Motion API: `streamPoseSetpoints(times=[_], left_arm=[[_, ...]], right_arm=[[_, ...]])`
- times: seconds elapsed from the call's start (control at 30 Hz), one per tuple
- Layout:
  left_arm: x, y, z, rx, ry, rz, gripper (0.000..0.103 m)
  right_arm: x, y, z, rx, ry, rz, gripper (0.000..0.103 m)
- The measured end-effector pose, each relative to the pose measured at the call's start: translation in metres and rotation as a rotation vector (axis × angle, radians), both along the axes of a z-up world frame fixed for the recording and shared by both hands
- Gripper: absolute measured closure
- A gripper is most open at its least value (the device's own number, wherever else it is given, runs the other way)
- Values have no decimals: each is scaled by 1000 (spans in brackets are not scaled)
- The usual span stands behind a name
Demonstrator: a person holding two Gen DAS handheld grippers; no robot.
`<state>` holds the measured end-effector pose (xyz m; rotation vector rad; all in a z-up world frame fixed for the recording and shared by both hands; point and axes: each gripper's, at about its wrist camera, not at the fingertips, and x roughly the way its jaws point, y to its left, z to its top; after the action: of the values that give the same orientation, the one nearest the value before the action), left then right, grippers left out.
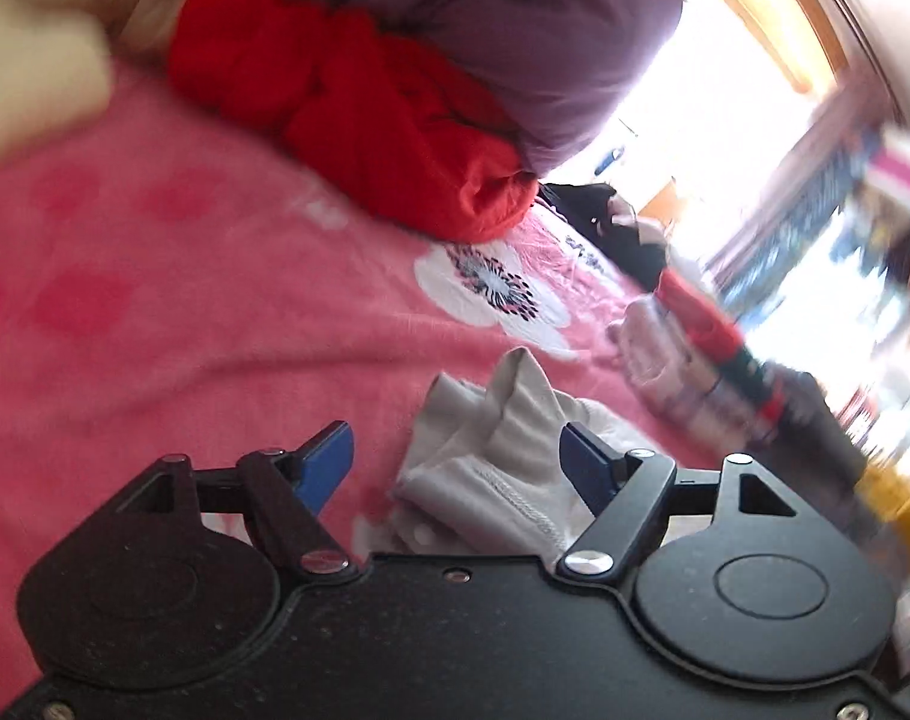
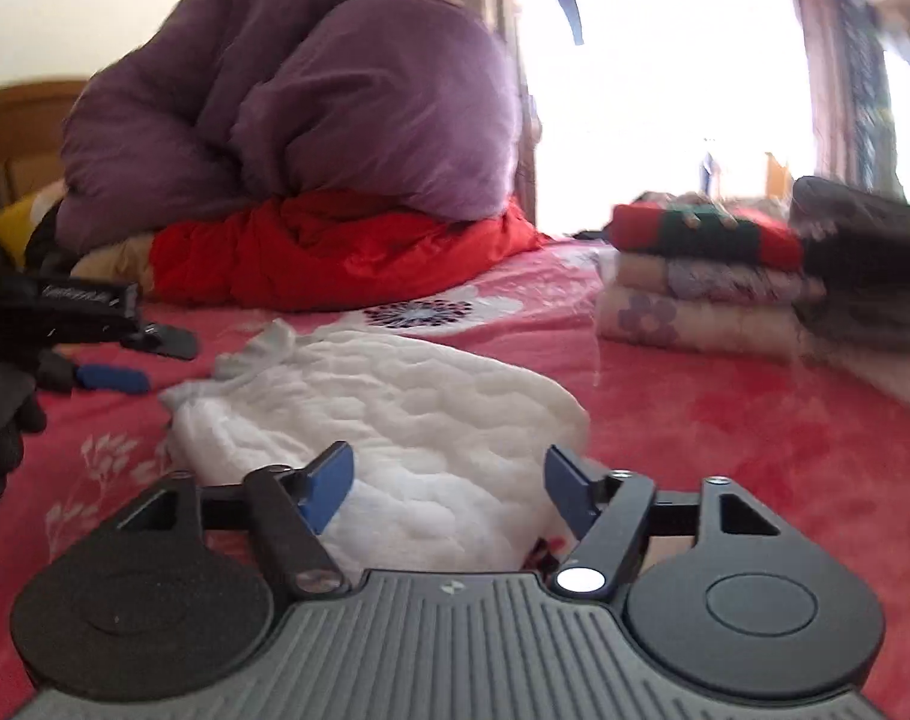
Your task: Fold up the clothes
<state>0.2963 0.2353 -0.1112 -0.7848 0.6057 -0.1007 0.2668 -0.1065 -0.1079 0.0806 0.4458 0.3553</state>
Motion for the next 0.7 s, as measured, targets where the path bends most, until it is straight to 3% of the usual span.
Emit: streamPoseSetpoints(times=[0.07, 0.13, 0.2, 0.33, 0.37, 0.4, 0.5, 0.6, 0.7], left_arm=[[6, 0, -12, -73, 42, 3, 27], [11, -5, -16, -71, 60, -5, 26], [14, -11, -17, -53, 64, -12, 26], [16, -24, -16, -24, 46, -45, 31], [15, -25, -18, -37, 39, -62, 36], [14, -27, -20, -55, 35, -74, 56], [9, -37, -19, -68, 6, -86, 68], [-1, -45, -14, -129, -19, -98, 70], [-13, -70, -8, -171, -33, -133, 71]], right_arm=[[9, -27, -13, 217, 137, -42, 22], [17, -49, -32, 432, 262, -70, 22], [22, -55, -49, 572, 336, -75, 22], [28, -46, -58, 603, 351, -40, 24], [30, -45, -61, 620, 350, -45, 28], [32, -44, -62, 643, 355, -49, 36], [38, -42, -63, 680, 368, -62, 57], [36, -51, -60, 727, 368, -73, 68], [26, -67, -42, 705, 330, -75, 69]])
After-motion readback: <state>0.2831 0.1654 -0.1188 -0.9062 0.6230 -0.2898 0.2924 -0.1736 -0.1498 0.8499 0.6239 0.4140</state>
